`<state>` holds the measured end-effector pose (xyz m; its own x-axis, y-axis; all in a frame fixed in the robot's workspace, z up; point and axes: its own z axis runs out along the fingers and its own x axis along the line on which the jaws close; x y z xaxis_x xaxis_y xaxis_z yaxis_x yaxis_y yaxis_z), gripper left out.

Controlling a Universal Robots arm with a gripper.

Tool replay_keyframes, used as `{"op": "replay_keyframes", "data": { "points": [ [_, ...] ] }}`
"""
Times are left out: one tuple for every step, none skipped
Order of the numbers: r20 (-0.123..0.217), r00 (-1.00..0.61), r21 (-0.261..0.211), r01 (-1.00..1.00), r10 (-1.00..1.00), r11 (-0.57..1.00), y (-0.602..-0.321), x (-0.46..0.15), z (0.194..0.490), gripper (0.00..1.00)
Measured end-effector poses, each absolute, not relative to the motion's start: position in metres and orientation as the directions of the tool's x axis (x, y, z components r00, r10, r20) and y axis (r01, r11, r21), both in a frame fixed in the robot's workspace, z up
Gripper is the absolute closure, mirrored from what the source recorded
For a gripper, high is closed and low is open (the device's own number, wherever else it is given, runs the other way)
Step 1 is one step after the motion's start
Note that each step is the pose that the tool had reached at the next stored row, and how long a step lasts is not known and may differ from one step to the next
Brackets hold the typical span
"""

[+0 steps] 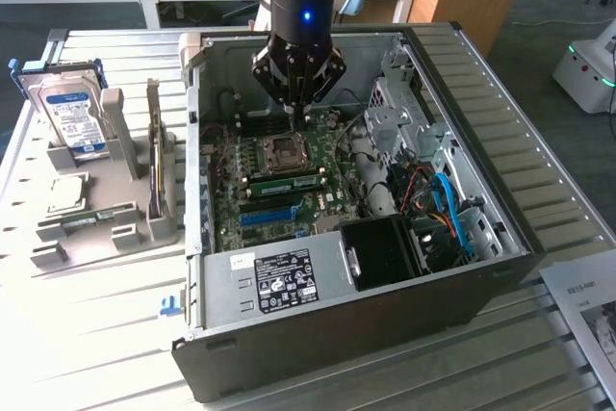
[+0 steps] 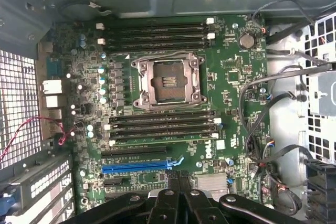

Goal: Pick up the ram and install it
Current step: 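Press down the ram until it locks into place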

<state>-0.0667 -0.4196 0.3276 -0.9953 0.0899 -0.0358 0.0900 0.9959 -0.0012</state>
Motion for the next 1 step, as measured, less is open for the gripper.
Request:
{"op": "replay_keyframes", "data": {
  "points": [
    [-0.036, -0.995, -0.001, 0.090, 0.090, 0.996, -0.4196, -0.0667, 0.3276, 0.90]
  ]
}}
